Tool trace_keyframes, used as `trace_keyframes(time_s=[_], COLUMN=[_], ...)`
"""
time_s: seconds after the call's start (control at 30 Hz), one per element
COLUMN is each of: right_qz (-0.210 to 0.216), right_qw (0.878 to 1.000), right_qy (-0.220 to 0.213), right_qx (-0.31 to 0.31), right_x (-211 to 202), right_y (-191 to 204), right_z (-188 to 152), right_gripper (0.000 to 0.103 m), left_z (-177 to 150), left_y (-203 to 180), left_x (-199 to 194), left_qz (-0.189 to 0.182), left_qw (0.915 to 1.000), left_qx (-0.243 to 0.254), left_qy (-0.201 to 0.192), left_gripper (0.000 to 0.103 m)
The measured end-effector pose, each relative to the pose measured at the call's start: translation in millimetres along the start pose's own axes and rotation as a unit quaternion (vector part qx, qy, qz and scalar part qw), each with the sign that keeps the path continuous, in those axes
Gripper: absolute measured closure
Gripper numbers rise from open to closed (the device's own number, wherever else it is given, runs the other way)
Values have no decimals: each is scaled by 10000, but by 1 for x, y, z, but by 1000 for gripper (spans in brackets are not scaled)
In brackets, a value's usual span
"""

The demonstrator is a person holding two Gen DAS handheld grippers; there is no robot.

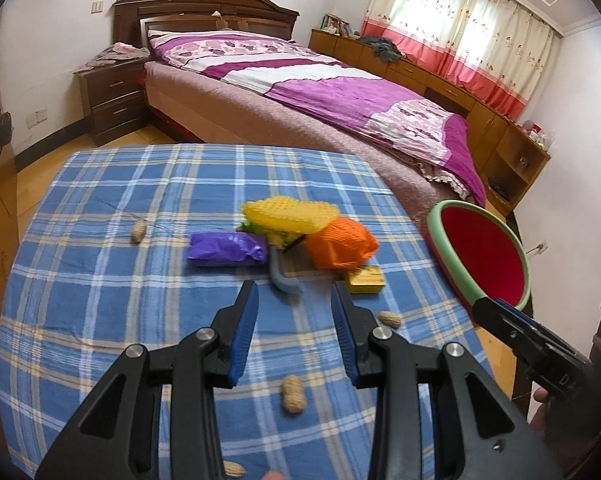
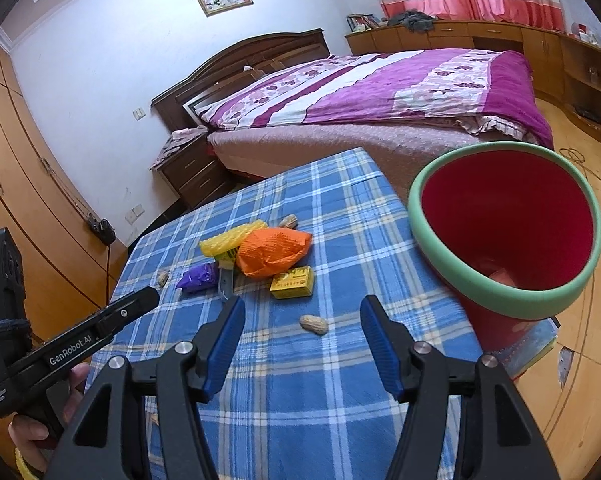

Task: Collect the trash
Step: 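Move both open tools back from the bucket over the table, then reach the left tool down around the purple plastic bag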

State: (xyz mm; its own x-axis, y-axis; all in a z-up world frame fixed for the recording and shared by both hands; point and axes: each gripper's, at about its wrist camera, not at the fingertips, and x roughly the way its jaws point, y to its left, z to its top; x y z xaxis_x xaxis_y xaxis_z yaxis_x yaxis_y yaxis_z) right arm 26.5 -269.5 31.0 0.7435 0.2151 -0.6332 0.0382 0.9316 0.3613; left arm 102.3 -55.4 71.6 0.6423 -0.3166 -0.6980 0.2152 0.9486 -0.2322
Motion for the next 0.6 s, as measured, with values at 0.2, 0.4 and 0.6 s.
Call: trace_keyframes(time_s=[0.2,0.4,0.6], right_qz=[-34,-62,-72], right_qw=[10000,9999,9998], right_qy=[42,42,90], right_qx=[48,133,166], right_x=[11,23,39], right_y=[1,1,1], right_z=[1,6,12], right_gripper=[39,38,37], left_z=[6,13,24], left_y=[19,37,52], left_x=[12,30,54], left_qz=[171,314,408], left_qw=[9998,9994,9989], left_qx=[-50,-86,-115], left_qy=[39,103,209], left_gripper=[66,66,66])
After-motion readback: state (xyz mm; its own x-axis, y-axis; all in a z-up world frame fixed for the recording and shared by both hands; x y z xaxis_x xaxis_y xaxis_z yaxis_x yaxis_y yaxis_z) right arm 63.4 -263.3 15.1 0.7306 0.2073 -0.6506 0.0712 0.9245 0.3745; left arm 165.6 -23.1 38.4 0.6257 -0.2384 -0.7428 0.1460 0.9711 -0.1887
